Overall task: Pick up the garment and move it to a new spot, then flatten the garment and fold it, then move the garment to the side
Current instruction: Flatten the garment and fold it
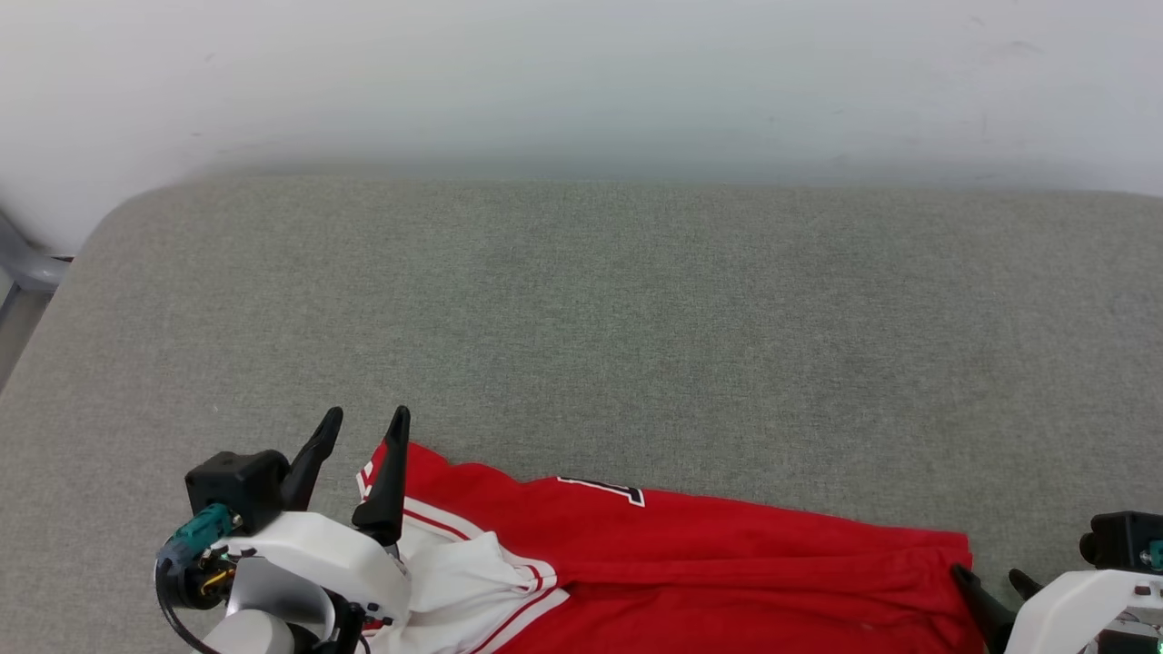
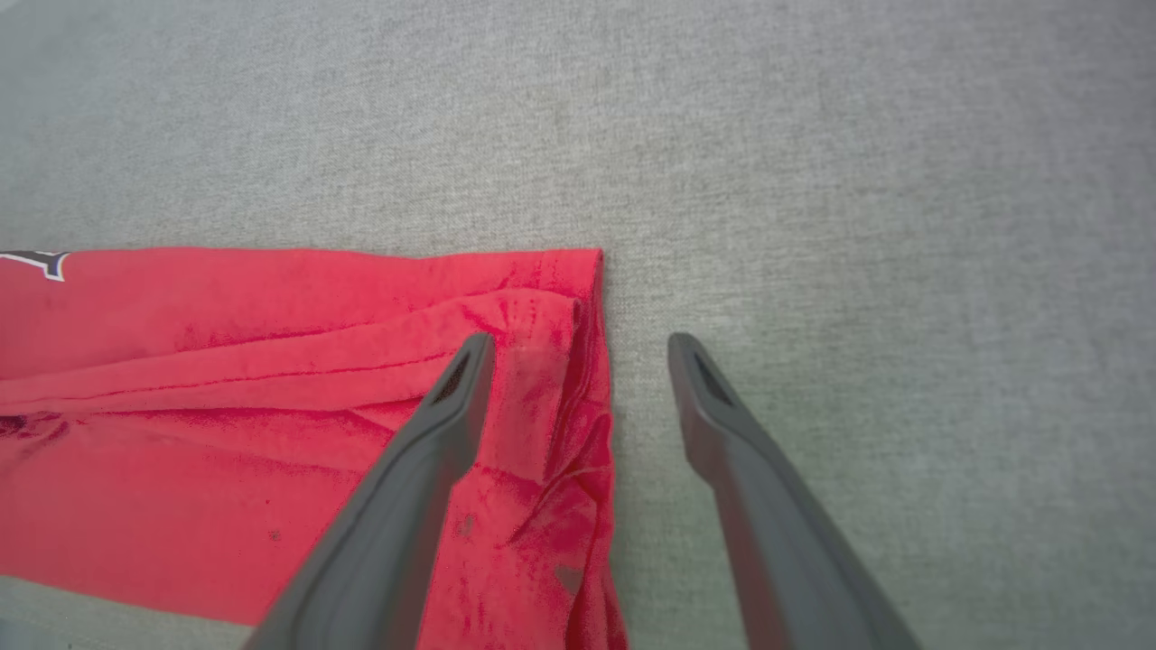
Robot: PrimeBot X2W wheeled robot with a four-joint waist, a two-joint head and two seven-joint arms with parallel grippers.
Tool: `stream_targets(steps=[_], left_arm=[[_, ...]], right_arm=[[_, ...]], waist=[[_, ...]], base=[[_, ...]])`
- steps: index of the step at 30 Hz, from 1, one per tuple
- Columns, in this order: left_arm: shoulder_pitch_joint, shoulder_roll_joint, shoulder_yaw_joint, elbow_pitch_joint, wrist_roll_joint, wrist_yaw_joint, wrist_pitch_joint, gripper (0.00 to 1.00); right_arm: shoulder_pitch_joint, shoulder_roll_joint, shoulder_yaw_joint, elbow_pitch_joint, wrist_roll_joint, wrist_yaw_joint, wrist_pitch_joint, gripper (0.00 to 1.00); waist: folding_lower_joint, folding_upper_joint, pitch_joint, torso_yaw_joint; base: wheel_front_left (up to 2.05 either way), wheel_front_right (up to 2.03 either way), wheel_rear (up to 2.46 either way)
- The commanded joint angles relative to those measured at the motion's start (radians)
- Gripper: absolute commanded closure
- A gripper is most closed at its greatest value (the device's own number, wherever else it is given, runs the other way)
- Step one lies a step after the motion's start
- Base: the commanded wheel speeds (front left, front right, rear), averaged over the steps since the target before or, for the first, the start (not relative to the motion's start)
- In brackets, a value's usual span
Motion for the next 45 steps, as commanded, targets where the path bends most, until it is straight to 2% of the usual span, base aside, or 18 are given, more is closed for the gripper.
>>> stream_targets(steps=[1, 9, 18, 19, 20, 21, 22, 26, 34, 45], left_arm=[[-0.008, -0.005, 0.002, -0.001, 0.005, 0.004, -0.007, 0.00], [-0.033, -0.043, 0.000, -0.017, 0.109, 0.029, -0.100, 0.00], [-0.023, -0.093, 0.005, -0.054, 0.194, 0.040, -0.115, 0.00], [-0.020, -0.095, 0.007, -0.057, 0.200, 0.041, -0.116, 0.00], [-0.019, -0.097, 0.011, -0.062, 0.205, 0.042, -0.116, 0.00], [-0.017, -0.098, 0.013, -0.064, 0.210, 0.042, -0.116, 0.00], [-0.016, -0.099, 0.016, -0.067, 0.216, 0.041, -0.117, 0.00], [-0.010, -0.105, 0.029, -0.072, 0.237, 0.038, -0.117, 0.00], [0.028, -0.102, 0.052, -0.054, 0.255, 0.043, -0.116, 0.00], [0.080, -0.101, 0.082, -0.059, 0.284, 0.057, -0.115, 0.00]], right_arm=[[0.006, -0.007, -0.002, -0.007, 0.001, 0.000, 0.006, 0.00], [-0.005, -0.008, 0.016, 0.000, 0.008, 0.000, 0.098, 0.00], [-0.042, 0.015, 0.067, 0.130, 0.032, 0.000, 0.129, 0.00], [-0.042, 0.015, 0.074, 0.141, 0.033, 0.000, 0.133, 0.19], [-0.045, 0.019, 0.079, 0.153, 0.040, 0.000, 0.141, 0.61], [-0.049, 0.020, 0.086, 0.163, 0.043, 0.001, 0.150, 0.88], [-0.050, 0.020, 0.091, 0.169, 0.047, 0.001, 0.155, 1.00], [-0.054, 0.008, 0.090, 0.161, 0.055, 0.000, 0.162, 1.00], [-0.070, -0.038, 0.053, 0.068, 0.062, -0.001, 0.154, 1.00], [-0.103, -0.105, -0.191, 0.059, 0.037, -0.001, 0.244, 1.00]], waist=[[0.0001, 0.0000, 0.000, 0.001], [0.0001, 0.0000, 0.028, 0.014], [0.0001, 0.0000, 0.067, 0.040], [0.0001, 0.0000, 0.069, 0.041], [0.0001, 0.0000, 0.072, 0.042], [0.0001, 0.0000, 0.074, 0.043], [0.0001, 0.0000, 0.076, 0.044], [0.0001, 0.0000, 0.075, 0.043], [0.0001, 0.0000, 0.041, 0.024], [0.0001, 0.0000, 0.004, 0.012]], base=[[0.00, 0.00, 0.00], [0.00, 0.00, 0.00], [0.00, 0.00, 0.00], [0.00, 0.00, 0.00], [0.00, 0.00, 0.00], [0.00, 0.00, 0.00], [0.00, 0.00, 0.00], [0.00, 0.00, 0.00], [0.00, 0.00, 0.00], [0.00, 0.00, 0.00]])
